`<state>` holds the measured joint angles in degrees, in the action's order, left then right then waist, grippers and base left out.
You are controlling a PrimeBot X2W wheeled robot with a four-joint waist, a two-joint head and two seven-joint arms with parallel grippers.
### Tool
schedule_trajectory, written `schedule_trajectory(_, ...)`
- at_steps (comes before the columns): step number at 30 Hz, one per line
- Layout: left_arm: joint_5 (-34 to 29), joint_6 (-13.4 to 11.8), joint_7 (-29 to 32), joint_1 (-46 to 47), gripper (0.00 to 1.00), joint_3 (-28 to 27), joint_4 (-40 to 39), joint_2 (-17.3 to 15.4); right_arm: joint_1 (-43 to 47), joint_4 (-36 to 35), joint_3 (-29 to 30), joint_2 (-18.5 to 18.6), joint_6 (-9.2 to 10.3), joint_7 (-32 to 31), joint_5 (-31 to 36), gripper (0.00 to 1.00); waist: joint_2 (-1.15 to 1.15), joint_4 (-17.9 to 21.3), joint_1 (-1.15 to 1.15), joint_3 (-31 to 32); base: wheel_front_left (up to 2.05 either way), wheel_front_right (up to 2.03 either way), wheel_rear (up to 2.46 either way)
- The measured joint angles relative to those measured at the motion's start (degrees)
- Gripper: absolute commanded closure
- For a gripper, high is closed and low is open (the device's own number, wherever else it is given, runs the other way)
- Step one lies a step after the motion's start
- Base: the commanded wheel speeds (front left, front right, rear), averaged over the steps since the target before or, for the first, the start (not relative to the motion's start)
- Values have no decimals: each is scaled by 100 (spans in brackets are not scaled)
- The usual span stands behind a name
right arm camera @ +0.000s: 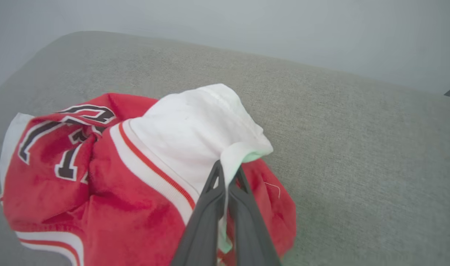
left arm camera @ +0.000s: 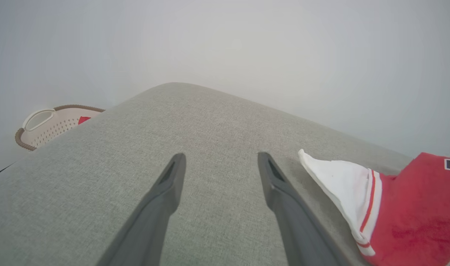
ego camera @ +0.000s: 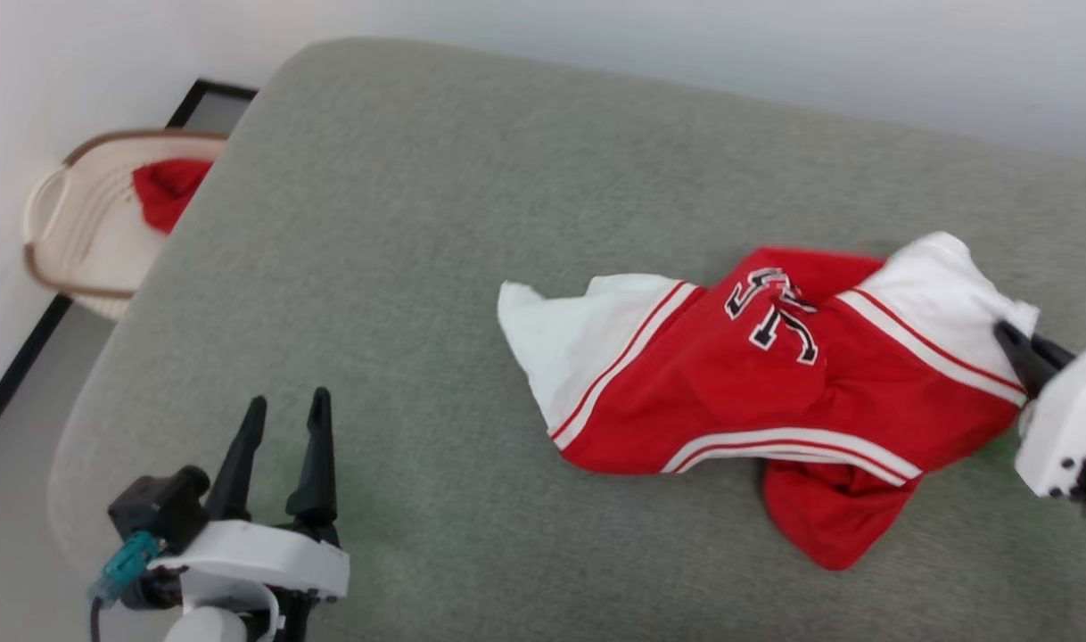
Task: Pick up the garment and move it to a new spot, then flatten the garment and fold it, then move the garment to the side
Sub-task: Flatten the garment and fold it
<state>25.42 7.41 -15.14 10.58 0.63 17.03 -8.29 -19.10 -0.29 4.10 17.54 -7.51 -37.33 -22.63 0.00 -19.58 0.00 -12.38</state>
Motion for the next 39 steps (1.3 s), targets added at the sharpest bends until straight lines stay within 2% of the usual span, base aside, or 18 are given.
schedule_trajectory(6, -77, 0, 0, -163, 0, -99, -71, -21, 444, -51, 421, -26, 0, 155, -43, 100, 0, 309, 0, 245, 0, 0, 0)
schedule_trajectory(14, -142, 8, 0, -303, 0, -109, -96, -32, 1159, 16, 895, -309, 0, 156, -57, 100, 0, 668, 0, 494, 0, 0, 0)
schedule_trajectory(15, -142, 8, 0, -309, 0, -111, -93, -32, 1240, 57, 912, -360, 0, 164, -57, 96, 0, 705, 0, 514, 0, 0, 0)
schedule_trajectory(17, -143, 8, 0, -343, 0, -113, -85, -29, 1375, 192, 900, -411, 0, 211, -44, 76, 0, 773, 0, 548, 0, 0, 0)
schedule_trajectory(18, -147, 8, 0, -360, 0, -114, -75, -32, 1406, 283, 894, -410, 0, 240, -38, 62, 0, 804, 0, 560, 0, 0, 0)
schedule_trajectory(19, -163, 8, 0, -367, 0, -121, -68, -32, 1416, 359, 877, -410, 0, 285, -42, 34, 0, 835, 0, 569, 0, 0, 0)
schedule_trajectory(20, -172, 8, 0, -368, 0, -120, -67, -31, 1419, 424, 853, -408, 0, 334, -38, 0, 0, 865, 0, 577, 0, 0, 0)
schedule_trajectory(28, -223, 8, 0, -423, 0, -179, -85, -69, 1437, 510, 668, -378, 0, 297, -174, 0, 0, 1081, 0, 644, 0, 0, 0)
schedule_trajectory(32, -234, 8, 0, -498, 0, -176, -109, -100, 1600, 151, 669, -348, 0, 137, -212, 0, 0, 1175, 0, 713, 0, 0, 0)
schedule_trajectory(39, -227, 8, 0, -513, 0, -57, -202, -267, 1901, -561, 864, -581, 1, 201, -131, 0, 0, 1370, 0, 804, 0, 0, 0)
